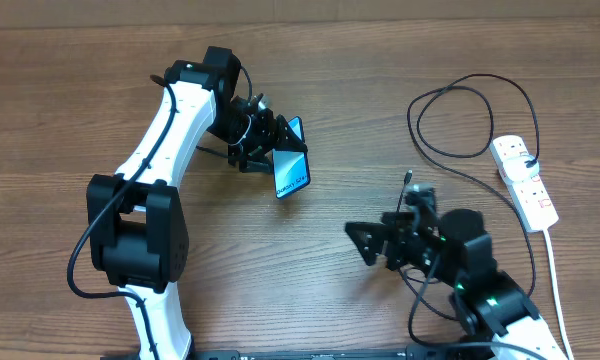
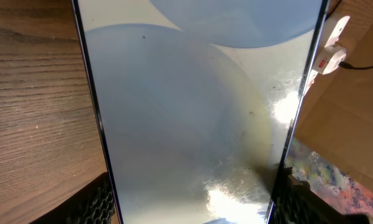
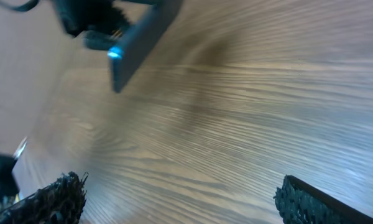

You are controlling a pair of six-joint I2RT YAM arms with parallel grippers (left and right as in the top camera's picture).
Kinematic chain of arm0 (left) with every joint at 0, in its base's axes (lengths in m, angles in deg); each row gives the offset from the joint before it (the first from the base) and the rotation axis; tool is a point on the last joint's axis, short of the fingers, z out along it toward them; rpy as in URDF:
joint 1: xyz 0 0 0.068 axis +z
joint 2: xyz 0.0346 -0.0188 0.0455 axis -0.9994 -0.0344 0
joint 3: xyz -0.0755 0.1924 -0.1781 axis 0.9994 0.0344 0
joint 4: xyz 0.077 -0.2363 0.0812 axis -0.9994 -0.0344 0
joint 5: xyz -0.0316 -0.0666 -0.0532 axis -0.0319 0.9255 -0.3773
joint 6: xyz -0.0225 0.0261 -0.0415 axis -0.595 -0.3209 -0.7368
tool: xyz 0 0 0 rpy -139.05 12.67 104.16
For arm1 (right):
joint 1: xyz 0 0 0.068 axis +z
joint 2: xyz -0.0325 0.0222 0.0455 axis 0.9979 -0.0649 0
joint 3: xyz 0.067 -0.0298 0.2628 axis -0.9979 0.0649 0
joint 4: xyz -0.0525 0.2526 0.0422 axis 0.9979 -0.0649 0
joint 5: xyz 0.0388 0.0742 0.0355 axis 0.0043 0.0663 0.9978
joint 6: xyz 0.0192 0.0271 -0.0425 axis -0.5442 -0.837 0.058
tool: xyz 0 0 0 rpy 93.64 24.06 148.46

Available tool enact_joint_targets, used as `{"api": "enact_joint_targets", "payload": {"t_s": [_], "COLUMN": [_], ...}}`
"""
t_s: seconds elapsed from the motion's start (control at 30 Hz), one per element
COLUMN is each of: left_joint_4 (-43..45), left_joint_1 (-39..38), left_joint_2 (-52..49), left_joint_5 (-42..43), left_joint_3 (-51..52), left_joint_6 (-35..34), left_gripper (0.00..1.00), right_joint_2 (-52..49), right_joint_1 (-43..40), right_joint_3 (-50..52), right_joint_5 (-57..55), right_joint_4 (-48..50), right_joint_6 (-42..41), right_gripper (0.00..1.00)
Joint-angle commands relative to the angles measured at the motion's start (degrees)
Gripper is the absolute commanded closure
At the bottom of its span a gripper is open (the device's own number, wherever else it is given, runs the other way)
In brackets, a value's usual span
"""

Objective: Plug charger to phone and switch on socket
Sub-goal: 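Move the right gripper toward the black cable's USB-C tip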

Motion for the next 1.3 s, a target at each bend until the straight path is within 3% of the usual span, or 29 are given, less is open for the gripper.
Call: {"api": "enact_joint_targets", "payload": {"t_s": [0.0, 0.17, 0.33, 0.53, 0.7, 0.87, 1.0, 1.27], "left_joint_4": [0.3, 1.1, 1.6, 2.9, 4.6, 5.9, 6.8, 7.1], "left_joint_1": [-0.2, -0.2, -0.1, -0.1, -0.1, -0.1, -0.1, -0.1], "left_joint_2": [-0.3, -0.3, -0.3, -0.3, -0.3, -0.3, -0.3, -0.3], "left_joint_5": [2.9, 3.0, 3.0, 3.0, 3.0, 3.0, 3.0, 3.0], "left_joint_3": [-1.6, -1.6, -1.6, -1.6, -1.6, -1.6, -1.6, -1.6], "left_joint_6": [-0.8, -0.8, -0.8, -2.4, -3.9, -5.4, -7.1, -7.3], "left_gripper": [0.57, 0.57, 0.57, 0.57, 0.59, 0.59, 0.59, 0.59], "right_joint_2": [-5.7, -16.1, -25.7, -29.8, -31.1, -31.1, -31.6, -37.8], "right_joint_1": [4.6, 8.3, 9.2, 9.2, 9.3, 9.3, 9.3, 12.3], "right_joint_3": [-1.3, -1.3, -1.3, -1.3, -1.3, -1.3, -1.3, -1.3], "right_joint_5": [-1.7, -1.6, -1.7, -2.3, -10.1, -15.8, -19.2, -22.7], "right_joint_4": [6.4, 22.3, 33.0, 39.9, 44.6, 45.9, 47.5, 57.3], "right_joint_6": [1.0, -3.0, -17.3, -17.3, -17.3, -17.4, -22.1, -23.1], "right_gripper": [0.0, 0.0, 0.0, 0.05, 0.12, 0.12, 0.12, 0.13]}}
